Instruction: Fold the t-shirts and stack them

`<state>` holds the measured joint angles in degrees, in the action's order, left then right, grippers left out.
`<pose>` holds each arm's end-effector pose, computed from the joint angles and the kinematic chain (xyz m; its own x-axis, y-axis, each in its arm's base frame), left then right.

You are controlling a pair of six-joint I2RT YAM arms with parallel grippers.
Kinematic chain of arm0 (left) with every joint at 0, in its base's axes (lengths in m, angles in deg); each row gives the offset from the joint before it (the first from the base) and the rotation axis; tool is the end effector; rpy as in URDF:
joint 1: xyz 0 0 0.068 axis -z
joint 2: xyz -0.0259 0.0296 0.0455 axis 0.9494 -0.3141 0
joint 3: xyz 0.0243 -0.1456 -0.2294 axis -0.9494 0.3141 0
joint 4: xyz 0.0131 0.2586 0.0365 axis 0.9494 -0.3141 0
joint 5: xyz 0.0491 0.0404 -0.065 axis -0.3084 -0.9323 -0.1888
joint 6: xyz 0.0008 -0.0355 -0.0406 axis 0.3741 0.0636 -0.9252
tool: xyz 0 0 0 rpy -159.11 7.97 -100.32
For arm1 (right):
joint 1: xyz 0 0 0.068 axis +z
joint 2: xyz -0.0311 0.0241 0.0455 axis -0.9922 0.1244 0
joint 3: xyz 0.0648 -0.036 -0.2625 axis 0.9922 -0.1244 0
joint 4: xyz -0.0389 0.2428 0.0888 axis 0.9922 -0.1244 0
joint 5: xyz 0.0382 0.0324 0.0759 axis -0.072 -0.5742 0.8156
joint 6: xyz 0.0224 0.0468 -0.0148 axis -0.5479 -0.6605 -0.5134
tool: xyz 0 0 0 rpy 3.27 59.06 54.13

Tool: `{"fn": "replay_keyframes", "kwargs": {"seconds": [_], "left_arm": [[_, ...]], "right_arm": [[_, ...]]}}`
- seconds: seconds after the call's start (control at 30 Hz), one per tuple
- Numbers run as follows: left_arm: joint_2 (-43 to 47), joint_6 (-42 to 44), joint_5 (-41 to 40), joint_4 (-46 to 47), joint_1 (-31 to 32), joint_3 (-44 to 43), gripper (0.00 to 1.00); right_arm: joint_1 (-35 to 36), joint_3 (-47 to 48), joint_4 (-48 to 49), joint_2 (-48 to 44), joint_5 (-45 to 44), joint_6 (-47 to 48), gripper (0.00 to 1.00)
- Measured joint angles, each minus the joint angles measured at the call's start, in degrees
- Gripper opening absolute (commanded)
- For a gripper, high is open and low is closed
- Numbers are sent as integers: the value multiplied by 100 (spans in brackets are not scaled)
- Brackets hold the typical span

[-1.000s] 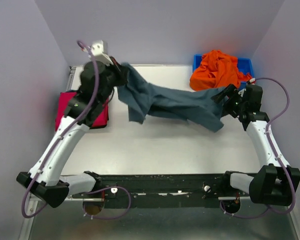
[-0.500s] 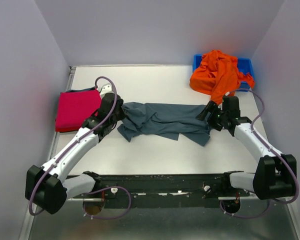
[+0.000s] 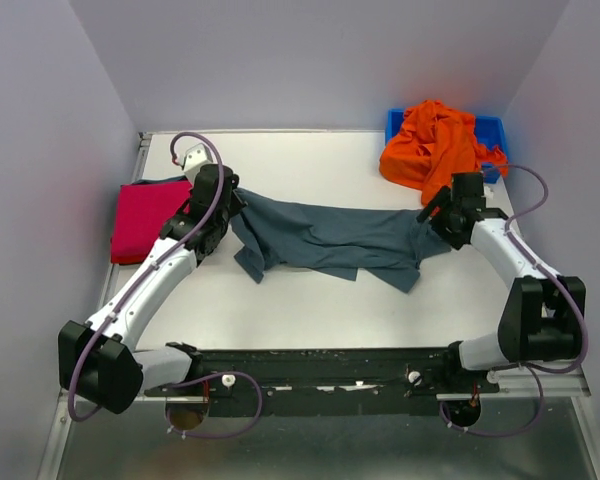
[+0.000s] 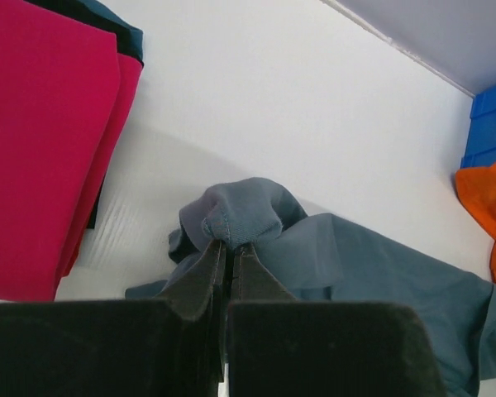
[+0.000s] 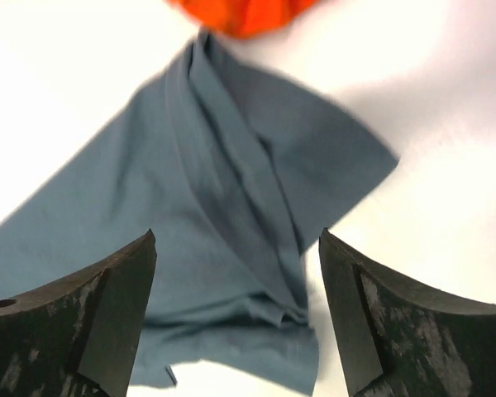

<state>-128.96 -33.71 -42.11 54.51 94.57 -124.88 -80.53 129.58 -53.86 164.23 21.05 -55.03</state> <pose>0.2532 -0.0921 0.3267 -0.3613 -0.5198 -0.7741 -0.2600 0.8534 -0.4518 0.2855 0.0076 0.2249 -0.6059 0.5994 -0.5232 0.5226 0.7957 0.3064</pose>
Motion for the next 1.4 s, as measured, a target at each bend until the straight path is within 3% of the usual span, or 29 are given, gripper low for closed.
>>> {"fn": "replay_keyframes", "kwargs": {"seconds": [0.43, 0.5, 0.53, 0.57, 0.63, 0.67, 0.93, 1.23, 1.27, 1.3, 1.33, 1.37, 1.4], "left_arm": [[-380, -164, -76, 299, -26, 68, 0], [-367, -166, -76, 339, -26, 101, 0], [-363, -166, -76, 354, -26, 107, 0], [-356, -166, -76, 365, -26, 109, 0], [-334, -164, -76, 369, -26, 109, 0], [-310, -162, -76, 367, -26, 109, 0], [-192, -103, -59, 402, -26, 109, 0], [-378, -98, 94, 533, -26, 103, 0], [-433, -98, 94, 544, -26, 103, 0], [-470, -98, 94, 553, -26, 103, 0], [-525, -98, 96, 570, -26, 103, 0], [-573, -98, 103, 588, -26, 103, 0], [-621, -98, 111, 605, -26, 103, 0]], "right_arm": [[-498, 2953, -273, 2953, -315, -101, 89], [-520, 3397, -466, 3348, -323, -109, 85], [-535, 3654, -564, 3552, -343, -125, 79], [-555, 3829, -625, 3711, -356, -138, 64], [-603, 4054, -739, 3897, -376, -164, 15], [-640, 4129, -789, 3950, -387, -155, 1], [-892, 5001, -1102, 3987, -529, -87, 1], [-1316, 7997, -802, 4358, 490, -164, 1], [-1425, 8190, -699, 4468, 599, -238, 9], [-1545, 8312, -595, 4586, 717, -332, 32], [-1650, 8397, -514, 4712, 848, -417, 68], [-1716, 8448, -422, 4913, 1027, -474, 92], [-1814, 8450, -400, 5007, 1082, -555, 100]]}}
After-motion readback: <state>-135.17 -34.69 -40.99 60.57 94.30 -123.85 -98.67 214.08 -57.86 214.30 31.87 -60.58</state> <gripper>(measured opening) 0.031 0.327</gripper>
